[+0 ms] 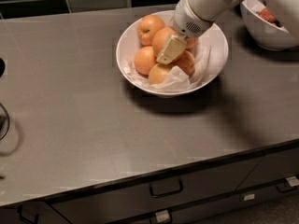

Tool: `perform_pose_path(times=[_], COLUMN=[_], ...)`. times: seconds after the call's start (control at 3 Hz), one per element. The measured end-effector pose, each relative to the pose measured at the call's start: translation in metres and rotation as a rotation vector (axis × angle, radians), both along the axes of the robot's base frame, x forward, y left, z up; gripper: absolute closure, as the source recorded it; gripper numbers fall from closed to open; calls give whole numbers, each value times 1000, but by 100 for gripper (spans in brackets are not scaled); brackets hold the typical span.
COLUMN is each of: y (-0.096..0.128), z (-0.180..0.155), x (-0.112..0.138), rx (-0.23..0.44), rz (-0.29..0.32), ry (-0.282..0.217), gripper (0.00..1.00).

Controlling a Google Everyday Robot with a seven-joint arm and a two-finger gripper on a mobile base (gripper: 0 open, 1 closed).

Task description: Pick orange from white bowl

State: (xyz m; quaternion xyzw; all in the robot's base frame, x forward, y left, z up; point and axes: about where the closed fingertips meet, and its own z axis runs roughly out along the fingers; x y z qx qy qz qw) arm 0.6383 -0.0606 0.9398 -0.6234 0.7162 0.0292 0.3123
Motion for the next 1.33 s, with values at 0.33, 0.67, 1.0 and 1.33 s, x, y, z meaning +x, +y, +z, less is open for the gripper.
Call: perform_pose_path(times=[0.33, 0.67, 1.0, 1.33], y=[0, 0, 0, 3], z=[0, 0, 0, 20], x=[0, 0, 0, -3], rx=[0, 0, 1, 20], rz=[0, 0, 1, 14], ry=[0, 0, 0, -34], gripper=[86, 100, 100, 100])
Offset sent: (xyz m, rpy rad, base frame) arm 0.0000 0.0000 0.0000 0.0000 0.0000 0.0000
